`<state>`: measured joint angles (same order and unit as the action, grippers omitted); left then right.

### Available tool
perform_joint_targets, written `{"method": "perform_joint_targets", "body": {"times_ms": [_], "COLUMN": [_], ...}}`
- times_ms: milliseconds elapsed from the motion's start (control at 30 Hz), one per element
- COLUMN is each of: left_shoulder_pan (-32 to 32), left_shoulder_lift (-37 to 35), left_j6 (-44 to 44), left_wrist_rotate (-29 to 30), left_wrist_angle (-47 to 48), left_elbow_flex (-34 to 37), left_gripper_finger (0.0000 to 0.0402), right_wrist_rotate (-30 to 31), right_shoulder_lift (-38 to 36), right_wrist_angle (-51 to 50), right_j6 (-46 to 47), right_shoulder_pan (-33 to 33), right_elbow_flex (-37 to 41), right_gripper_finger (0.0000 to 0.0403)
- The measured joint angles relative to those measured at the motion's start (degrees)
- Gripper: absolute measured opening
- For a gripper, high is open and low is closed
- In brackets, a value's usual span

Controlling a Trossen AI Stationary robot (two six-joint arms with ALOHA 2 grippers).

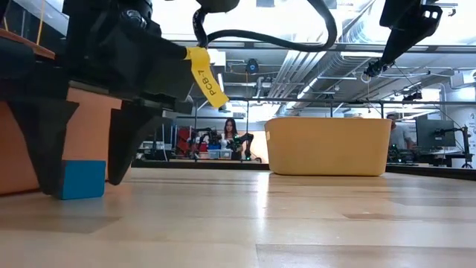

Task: Sort blocks by size
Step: Put the blue block into the orange bin

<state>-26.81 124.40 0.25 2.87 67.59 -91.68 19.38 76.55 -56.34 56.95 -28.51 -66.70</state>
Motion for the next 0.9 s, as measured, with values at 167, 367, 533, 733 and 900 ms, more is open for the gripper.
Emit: {"method": "perform_joint_targets", "body": {"times_ms": [167,367,533,733,900], "left_shoulder_pan": [0.2,1.43,2.73,3.99,3.8], "left_shoulder_lift": [-0.01,-0.01,-1.92,-10.93,-20.77], "left_j6": [0.36,-1.31,0.34,-3.54,-12.5], "left_wrist_rotate": [-0.91,-4.52,-4.31,4.12,15.61], "left_wrist_angle": [-0.33,-1.75,-1.64,-0.35,10.48], "left_elbow_flex": [0.0,-1.9,-10.63,-16.14,-15.98], "left_gripper_finger": [0.0126,0.0089,0.0089,0.0089,0.0089], "right_wrist_rotate": [0.0,0.0,0.49,1.71,1.82], "right_shoulder_lift": [-0.02,-0.02,-0.02,-0.02,-0.04], "right_wrist_angle": [0.0,0.0,0.0,-0.18,-0.19], "right_j6": [-0.3,-0.4,-0.46,-0.48,-0.51], "right_shoulder_pan": [0.0,0.0,0.0,0.0,0.0], "right_elbow_flex": [0.0,0.0,0.0,0.0,0.0], "right_gripper_finger": [0.0389,0.0389,0.0389,0.0389,0.0389]}}
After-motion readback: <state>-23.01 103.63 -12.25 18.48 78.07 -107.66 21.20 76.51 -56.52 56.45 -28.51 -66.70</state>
